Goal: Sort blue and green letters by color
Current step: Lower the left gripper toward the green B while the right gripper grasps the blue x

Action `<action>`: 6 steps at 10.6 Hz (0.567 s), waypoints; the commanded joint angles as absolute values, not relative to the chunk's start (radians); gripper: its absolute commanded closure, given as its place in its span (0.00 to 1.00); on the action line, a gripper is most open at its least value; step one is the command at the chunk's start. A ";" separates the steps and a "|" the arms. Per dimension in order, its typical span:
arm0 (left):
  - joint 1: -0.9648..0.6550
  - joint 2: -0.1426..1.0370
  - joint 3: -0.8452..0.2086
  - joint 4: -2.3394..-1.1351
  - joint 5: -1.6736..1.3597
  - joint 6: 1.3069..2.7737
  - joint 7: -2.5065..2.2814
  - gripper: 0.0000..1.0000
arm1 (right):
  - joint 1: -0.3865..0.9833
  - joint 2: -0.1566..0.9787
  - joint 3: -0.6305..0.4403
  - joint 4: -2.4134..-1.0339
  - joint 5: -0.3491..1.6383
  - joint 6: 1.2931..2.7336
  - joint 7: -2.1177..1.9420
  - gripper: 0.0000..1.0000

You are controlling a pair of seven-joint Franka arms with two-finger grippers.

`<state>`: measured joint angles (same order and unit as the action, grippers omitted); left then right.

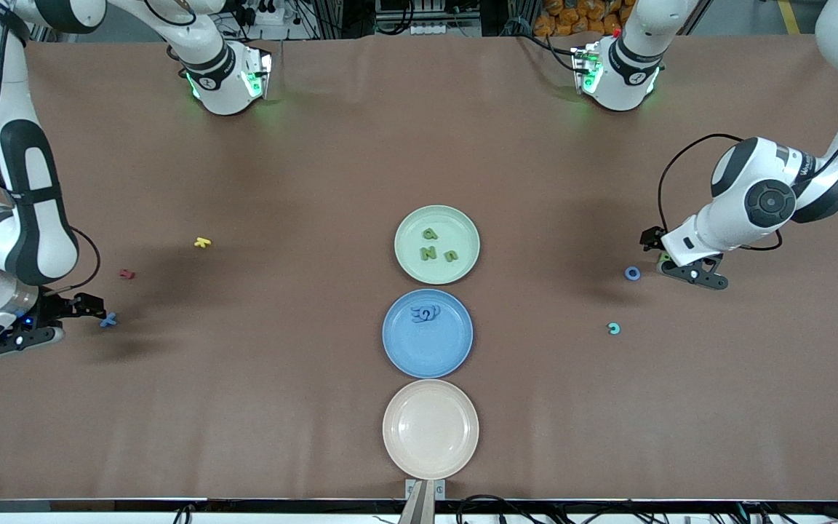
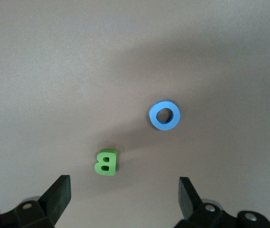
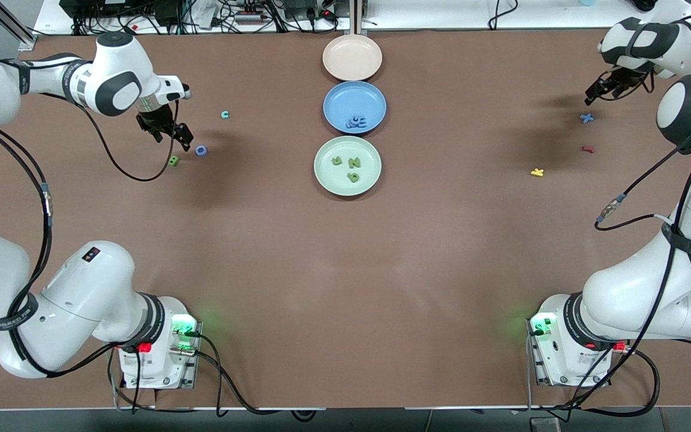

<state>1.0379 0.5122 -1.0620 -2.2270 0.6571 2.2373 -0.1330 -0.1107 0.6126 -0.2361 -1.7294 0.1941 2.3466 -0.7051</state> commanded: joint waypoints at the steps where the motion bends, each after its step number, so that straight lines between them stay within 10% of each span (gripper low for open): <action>1: 1.055 0.544 -1.052 -2.243 0.737 2.260 -0.103 0.00 | -0.140 0.640 -0.219 -1.750 0.187 2.404 -0.706 0.00; 6: 1.054 0.598 -1.012 -2.241 0.801 2.292 -0.092 0.16 | -0.135 0.653 -0.219 -1.796 0.233 2.445 -0.550 0.00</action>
